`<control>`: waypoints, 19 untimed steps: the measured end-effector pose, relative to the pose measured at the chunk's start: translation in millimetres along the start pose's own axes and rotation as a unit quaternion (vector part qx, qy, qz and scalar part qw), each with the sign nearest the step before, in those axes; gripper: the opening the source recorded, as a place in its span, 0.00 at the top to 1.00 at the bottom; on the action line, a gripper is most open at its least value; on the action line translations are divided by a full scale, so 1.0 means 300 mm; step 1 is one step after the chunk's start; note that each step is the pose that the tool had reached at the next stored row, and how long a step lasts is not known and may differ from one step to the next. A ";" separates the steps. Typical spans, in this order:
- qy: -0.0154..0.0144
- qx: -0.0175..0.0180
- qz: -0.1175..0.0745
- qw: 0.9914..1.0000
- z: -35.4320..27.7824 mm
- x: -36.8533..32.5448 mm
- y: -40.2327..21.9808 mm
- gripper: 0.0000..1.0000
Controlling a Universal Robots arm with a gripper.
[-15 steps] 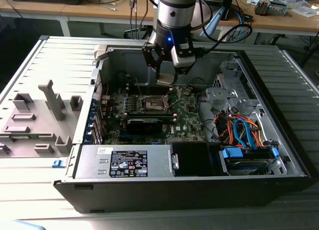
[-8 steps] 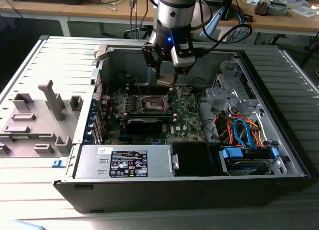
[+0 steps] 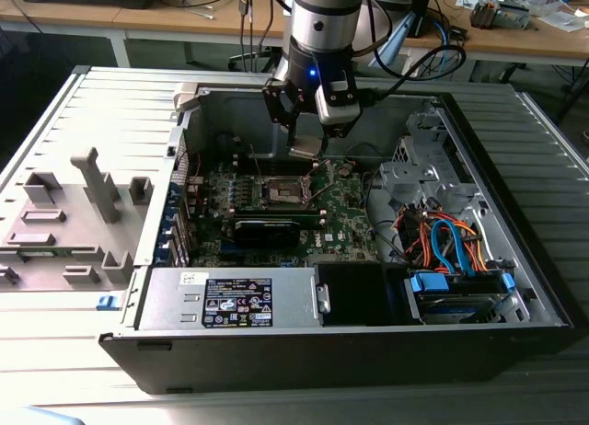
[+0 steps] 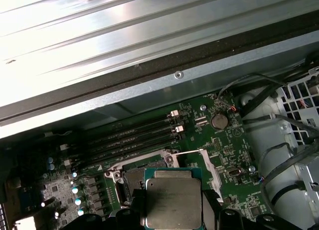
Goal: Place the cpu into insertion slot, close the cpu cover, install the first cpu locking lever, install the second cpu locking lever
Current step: 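Place the cpu into insertion slot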
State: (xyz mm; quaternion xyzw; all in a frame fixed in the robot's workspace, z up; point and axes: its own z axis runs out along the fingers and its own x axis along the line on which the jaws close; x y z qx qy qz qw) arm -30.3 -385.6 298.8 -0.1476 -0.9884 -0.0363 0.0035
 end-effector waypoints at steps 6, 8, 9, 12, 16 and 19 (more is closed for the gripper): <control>0.000 0.000 0.003 1.000 0.000 0.000 0.000 0.46; 0.000 0.000 0.005 1.000 0.000 0.000 0.000 0.46; -0.001 0.000 0.006 1.000 0.000 0.000 0.000 0.46; -0.001 0.000 0.008 1.000 0.000 0.000 0.000 0.46; -0.001 0.000 0.011 1.000 0.000 0.000 0.000 0.46; -0.001 0.000 0.013 1.000 0.001 0.000 0.000 0.46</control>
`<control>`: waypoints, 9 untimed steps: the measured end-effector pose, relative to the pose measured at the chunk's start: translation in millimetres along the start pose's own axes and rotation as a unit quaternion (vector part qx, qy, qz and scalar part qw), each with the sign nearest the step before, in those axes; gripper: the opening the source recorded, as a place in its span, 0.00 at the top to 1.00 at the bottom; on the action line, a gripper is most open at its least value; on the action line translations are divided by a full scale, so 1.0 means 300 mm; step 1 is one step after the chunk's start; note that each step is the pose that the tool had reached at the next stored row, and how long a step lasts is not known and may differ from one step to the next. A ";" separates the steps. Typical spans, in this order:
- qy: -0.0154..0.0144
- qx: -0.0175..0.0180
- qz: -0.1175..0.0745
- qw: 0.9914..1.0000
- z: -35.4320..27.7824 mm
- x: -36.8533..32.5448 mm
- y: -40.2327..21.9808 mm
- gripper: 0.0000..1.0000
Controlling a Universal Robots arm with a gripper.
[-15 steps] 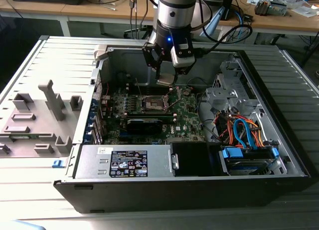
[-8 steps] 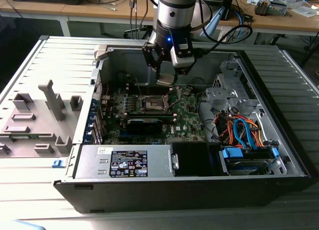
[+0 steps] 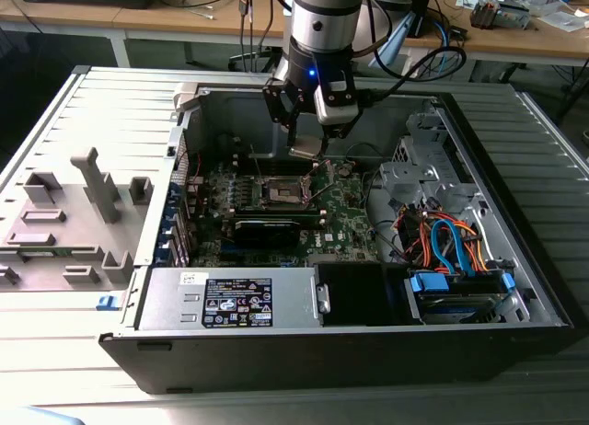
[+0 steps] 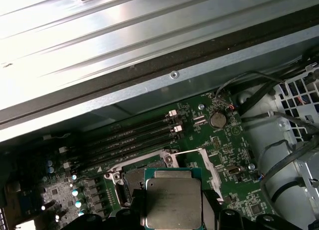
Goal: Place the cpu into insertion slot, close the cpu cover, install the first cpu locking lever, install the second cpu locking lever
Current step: 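Place the cpu into insertion slot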
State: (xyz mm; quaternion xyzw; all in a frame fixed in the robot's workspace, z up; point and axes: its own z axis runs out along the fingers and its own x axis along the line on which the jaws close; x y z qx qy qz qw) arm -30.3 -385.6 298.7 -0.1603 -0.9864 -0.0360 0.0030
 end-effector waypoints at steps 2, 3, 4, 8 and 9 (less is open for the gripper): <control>0.000 0.000 0.002 1.000 0.000 0.000 0.000 0.46; 0.000 0.000 0.003 1.000 0.000 0.000 0.000 0.46; 0.000 0.000 0.004 1.000 0.000 0.000 0.000 0.46; 0.000 0.000 0.006 1.000 0.001 0.000 0.000 0.46; 0.000 0.000 0.007 1.000 0.001 0.000 0.000 0.46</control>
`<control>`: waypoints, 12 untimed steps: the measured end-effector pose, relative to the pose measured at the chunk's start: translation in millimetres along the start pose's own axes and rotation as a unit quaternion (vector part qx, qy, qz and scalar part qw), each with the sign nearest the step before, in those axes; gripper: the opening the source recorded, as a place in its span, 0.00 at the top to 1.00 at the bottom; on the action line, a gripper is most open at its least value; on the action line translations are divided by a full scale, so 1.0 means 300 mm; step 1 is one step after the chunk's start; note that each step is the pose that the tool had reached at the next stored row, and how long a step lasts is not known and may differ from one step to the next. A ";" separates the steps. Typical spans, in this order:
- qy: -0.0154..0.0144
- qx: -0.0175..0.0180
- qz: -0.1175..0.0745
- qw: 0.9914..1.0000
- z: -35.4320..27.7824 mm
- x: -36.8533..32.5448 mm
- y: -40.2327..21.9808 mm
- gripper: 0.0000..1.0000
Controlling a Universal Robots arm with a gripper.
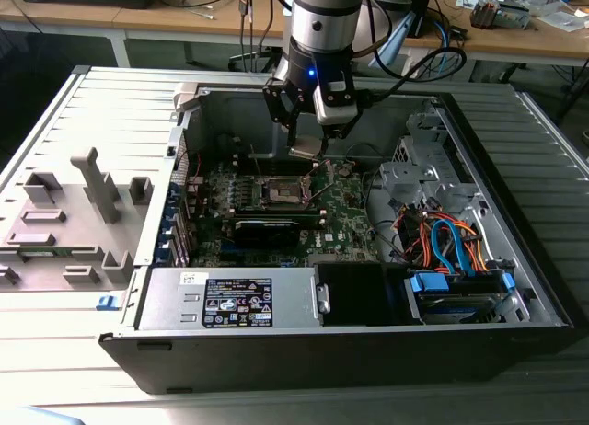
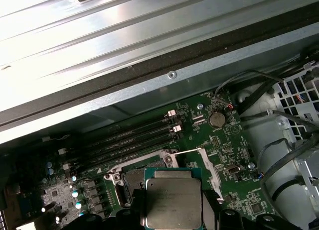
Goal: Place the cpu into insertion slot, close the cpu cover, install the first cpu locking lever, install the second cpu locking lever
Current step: 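Place the cpu into insertion slot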
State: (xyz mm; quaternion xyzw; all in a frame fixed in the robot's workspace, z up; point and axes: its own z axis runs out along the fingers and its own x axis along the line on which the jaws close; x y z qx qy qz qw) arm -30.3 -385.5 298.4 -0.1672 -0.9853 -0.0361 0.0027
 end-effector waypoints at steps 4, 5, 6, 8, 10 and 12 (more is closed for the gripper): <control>0.000 0.000 0.003 1.000 0.000 0.000 0.000 0.46; 0.000 0.000 0.004 1.000 0.000 0.000 0.000 0.46; 0.000 0.000 0.005 1.000 0.000 0.000 0.000 0.46; 0.000 0.000 0.006 1.000 0.001 0.000 0.000 0.46; -0.001 0.000 0.008 1.000 0.001 0.000 0.000 0.46; -0.001 0.000 0.009 1.000 0.001 0.000 0.000 0.46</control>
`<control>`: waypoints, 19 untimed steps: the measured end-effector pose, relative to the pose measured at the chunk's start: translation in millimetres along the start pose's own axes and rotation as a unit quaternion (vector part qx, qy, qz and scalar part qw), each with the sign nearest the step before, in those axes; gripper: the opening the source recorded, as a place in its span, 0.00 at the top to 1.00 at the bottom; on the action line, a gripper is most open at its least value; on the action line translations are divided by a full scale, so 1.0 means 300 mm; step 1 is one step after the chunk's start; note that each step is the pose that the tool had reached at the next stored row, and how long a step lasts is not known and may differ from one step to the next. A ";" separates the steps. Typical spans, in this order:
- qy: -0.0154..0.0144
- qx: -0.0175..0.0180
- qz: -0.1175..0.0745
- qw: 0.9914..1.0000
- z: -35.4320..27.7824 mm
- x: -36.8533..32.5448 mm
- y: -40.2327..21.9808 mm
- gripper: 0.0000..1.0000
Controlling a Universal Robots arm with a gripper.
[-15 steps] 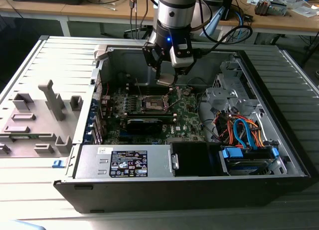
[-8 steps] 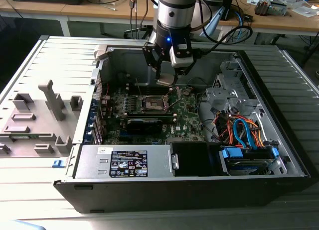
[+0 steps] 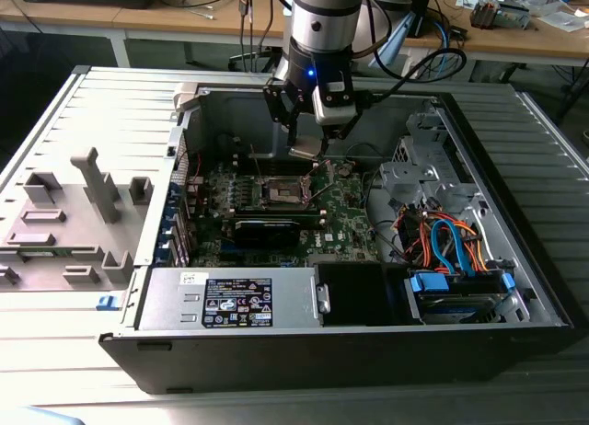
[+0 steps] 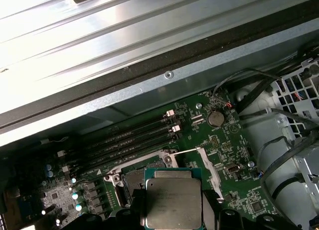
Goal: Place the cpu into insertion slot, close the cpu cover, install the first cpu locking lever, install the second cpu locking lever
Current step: 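Place the cpu into insertion slot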
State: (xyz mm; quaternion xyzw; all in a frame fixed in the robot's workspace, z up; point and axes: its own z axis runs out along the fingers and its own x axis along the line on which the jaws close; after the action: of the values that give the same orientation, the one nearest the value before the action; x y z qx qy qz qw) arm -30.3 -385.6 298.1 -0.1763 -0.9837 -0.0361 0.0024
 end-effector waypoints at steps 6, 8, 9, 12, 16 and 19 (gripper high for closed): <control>0.000 0.000 0.003 1.000 0.000 0.000 0.000 0.46; 0.000 0.000 0.004 1.000 0.001 0.000 0.000 0.46; 0.000 0.000 0.005 1.000 0.001 0.000 0.000 0.46; 0.000 0.000 0.006 1.000 0.002 0.000 0.000 0.46; -0.001 0.000 0.008 1.000 0.003 0.000 0.000 0.46; -0.001 0.000 0.009 1.000 0.004 0.000 0.000 0.46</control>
State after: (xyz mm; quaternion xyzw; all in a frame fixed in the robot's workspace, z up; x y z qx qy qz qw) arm -30.3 -385.6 297.0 -0.1848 -0.9821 -0.0361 0.0021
